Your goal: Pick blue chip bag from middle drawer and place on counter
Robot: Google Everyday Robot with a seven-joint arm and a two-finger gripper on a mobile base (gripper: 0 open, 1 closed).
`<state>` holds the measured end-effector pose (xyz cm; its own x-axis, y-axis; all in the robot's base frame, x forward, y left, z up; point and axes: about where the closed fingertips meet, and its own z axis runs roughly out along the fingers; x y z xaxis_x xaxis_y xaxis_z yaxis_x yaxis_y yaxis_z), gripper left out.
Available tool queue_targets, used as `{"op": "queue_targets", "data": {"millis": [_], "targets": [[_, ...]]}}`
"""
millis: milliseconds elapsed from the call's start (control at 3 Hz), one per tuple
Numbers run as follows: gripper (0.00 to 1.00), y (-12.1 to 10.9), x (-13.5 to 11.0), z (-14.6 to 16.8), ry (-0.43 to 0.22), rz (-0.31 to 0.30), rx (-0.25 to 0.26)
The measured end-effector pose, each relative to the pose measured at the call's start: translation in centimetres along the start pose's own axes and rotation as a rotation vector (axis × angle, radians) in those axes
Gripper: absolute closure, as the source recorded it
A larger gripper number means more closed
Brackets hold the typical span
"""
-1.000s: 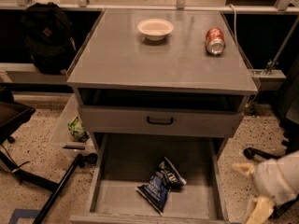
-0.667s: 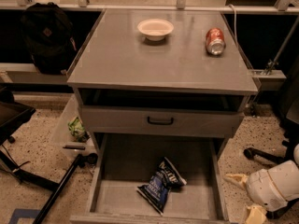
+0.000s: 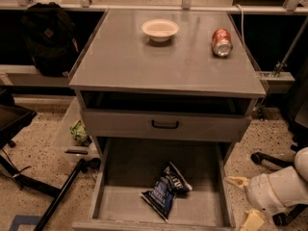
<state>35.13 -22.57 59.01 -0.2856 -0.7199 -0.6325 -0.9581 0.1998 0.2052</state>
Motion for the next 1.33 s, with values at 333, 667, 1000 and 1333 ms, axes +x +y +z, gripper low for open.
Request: {"op": "queue_targets", "data": {"millis": [333, 667, 1000, 1333], "targets": [[0.00, -2.5, -0.4, 2.7, 0.011, -0.037, 0.104], [0.00, -4.6, -0.4, 2.5, 0.012, -0.037, 0.184], [0.00, -4.6, -0.4, 2.5, 0.013, -0.037, 0.184], [0.00, -8.0, -0.9, 2.7, 0.100, -0.078, 0.224]]}}
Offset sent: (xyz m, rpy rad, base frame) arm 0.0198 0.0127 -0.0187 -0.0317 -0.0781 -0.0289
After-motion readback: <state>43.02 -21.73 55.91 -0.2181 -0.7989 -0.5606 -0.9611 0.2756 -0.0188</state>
